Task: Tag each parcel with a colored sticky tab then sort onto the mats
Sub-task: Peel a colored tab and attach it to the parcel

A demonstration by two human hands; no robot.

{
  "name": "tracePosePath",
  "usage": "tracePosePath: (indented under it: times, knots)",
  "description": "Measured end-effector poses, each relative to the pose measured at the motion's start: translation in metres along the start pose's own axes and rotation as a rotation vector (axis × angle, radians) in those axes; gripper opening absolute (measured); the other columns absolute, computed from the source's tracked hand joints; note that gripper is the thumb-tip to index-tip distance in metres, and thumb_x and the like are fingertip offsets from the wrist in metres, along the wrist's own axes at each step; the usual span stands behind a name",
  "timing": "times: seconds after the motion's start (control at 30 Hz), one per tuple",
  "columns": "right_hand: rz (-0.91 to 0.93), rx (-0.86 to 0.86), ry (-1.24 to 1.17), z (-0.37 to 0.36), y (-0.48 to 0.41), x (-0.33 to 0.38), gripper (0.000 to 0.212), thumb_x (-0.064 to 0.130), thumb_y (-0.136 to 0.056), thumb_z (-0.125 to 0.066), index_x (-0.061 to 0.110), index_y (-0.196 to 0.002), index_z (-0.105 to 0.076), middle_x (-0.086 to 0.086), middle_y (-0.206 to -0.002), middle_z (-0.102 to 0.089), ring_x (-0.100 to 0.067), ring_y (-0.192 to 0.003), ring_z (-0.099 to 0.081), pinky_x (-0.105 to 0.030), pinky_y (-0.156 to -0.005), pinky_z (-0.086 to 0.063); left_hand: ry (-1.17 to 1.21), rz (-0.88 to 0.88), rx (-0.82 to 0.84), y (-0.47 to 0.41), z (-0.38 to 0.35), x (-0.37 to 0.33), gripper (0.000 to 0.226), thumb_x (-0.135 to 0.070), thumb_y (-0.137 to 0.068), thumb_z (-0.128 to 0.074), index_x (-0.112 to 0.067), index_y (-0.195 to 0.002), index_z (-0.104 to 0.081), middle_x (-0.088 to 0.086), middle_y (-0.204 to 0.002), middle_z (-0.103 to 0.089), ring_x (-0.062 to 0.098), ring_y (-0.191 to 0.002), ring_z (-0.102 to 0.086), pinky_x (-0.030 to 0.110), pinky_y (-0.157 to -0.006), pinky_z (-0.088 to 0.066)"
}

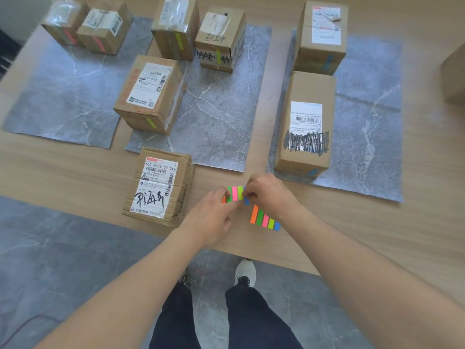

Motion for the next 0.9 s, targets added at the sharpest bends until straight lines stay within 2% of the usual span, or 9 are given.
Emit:
tracePosePath:
  times: [0.07, 0.17, 0.33, 0.5, 0.63, 0.7, 0.77, 0.83, 0.9]
  knots:
    - [0.018, 0.011, 0.011, 0.001, 0.003, 0.000, 0.027, 0.007, -0.094, -0.062, 0.018, -0.110, -0.080, -0.003, -0.111, -0.071, -0.027, -0.106, -0.063, -0.033, -0.078, -0.045, -0.041, -0.004, 0.024, 0.000, -0.003, -0.002, 0.058, -0.023, -0.091, -0.050, -0.038, -0.147, -0.043, 0.006, -0.133, -0.038, 0.025, -0.118, -0.041, 0.034, -0.090, -0.044]
    - [0.016, -0.023, -0.009, 0.003, 0.007, 0.000, 0.029, 0.009, -0.097, -0.059, 0.019, -0.116, -0.078, -0.002, -0.113, -0.073, -0.027, -0.109, -0.062, -0.034, -0.081, -0.045, -0.068, 0.011, 0.038, 0.001, -0.007, -0.003, 0.057, -0.028, -0.093, -0.048, -0.040, -0.148, -0.040, 0.006, -0.138, -0.034, 0.025, -0.124, -0.035, 0.035, -0.097, -0.043]
    - [-0.096, -0.131, -0.167, 0.004, 0.007, -0.008, 0.034, 0.006, -0.090, -0.059, 0.019, -0.116, -0.075, 0.000, -0.098, -0.075, -0.025, -0.099, -0.067, -0.038, -0.084, -0.053, -0.054, 0.026, 0.026, 0.001, -0.007, -0.003, 0.059, -0.026, -0.090, -0.048, -0.040, -0.147, -0.041, 0.006, -0.140, -0.033, 0.025, -0.127, -0.033, 0.039, -0.098, -0.045]
    - [-0.290, -0.479, -0.473, 0.018, 0.016, -0.019, 0.022, 0.003, -0.088, -0.063, 0.022, -0.098, -0.069, 0.010, -0.079, -0.067, -0.014, -0.076, -0.065, -0.037, -0.077, -0.057, -0.077, 0.040, 0.018, -0.001, -0.007, -0.004, 0.060, -0.028, -0.092, -0.049, -0.041, -0.149, -0.038, 0.005, -0.142, -0.031, 0.024, -0.129, -0.032, 0.038, -0.093, -0.048]
    - [-0.324, -0.696, -0.671, 0.032, 0.024, -0.010, 0.016, 0.003, -0.088, -0.065, 0.018, -0.089, -0.064, 0.005, -0.085, -0.069, -0.017, -0.074, -0.069, -0.036, -0.072, -0.059, -0.098, 0.020, 0.009, 0.001, -0.010, -0.003, 0.059, -0.028, -0.091, -0.048, -0.041, -0.148, -0.040, 0.005, -0.140, -0.032, 0.025, -0.129, -0.033, 0.039, -0.092, -0.050]
    - [-0.322, -0.765, -0.730, 0.039, 0.028, -0.007, 0.016, 0.003, -0.086, -0.068, 0.018, -0.088, -0.064, 0.008, -0.085, -0.070, -0.012, -0.073, -0.070, -0.029, -0.070, -0.058, -0.045, 0.010, -0.004, -0.001, -0.009, -0.002, 0.056, -0.027, -0.091, -0.049, -0.036, -0.146, -0.045, 0.005, -0.135, -0.038, 0.025, -0.123, -0.038, 0.039, -0.093, -0.049]
    - [-0.285, -0.782, -0.754, 0.044, 0.031, 0.001, 0.022, 0.002, -0.084, -0.072, 0.021, -0.086, -0.063, 0.011, -0.084, -0.070, -0.007, -0.073, -0.069, -0.021, -0.070, -0.055, 0.205, 0.101, -0.104, -0.003, 0.002, 0.003, 0.048, -0.023, -0.092, -0.054, -0.026, -0.140, -0.056, 0.005, -0.124, -0.052, 0.023, -0.112, -0.051, 0.033, -0.092, -0.047]
    - [-0.236, -0.774, -0.765, 0.046, 0.035, 0.012, 0.028, 0.001, -0.083, -0.076, 0.026, -0.085, -0.063, 0.009, -0.083, -0.072, -0.006, -0.075, -0.070, -0.022, -0.072, -0.058, 0.649, 0.345, -0.278, -0.001, 0.021, 0.017, 0.029, -0.019, -0.094, -0.061, -0.016, -0.121, -0.069, 0.005, -0.110, -0.068, 0.018, -0.098, -0.064, 0.023, -0.084, -0.049]
    - [-0.194, -0.765, -0.758, 0.046, 0.039, 0.024, 0.026, 0.001, -0.083, -0.077, 0.024, -0.086, -0.065, 0.008, -0.084, -0.072, -0.007, -0.077, -0.071, -0.024, -0.073, -0.059, 1.161, 0.567, -0.385, 0.008, 0.033, 0.025, 0.011, -0.015, -0.094, -0.066, -0.008, -0.099, -0.073, 0.009, -0.096, -0.073, 0.023, -0.088, -0.072, 0.024, -0.076, -0.057]
Point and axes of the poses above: each hand's wrist, its own y-axis away from the middle knuckle, its own z-axis out of the back of the hand, x = y × z, the point moved 7 cm from there along -y, towards the middle knuckle
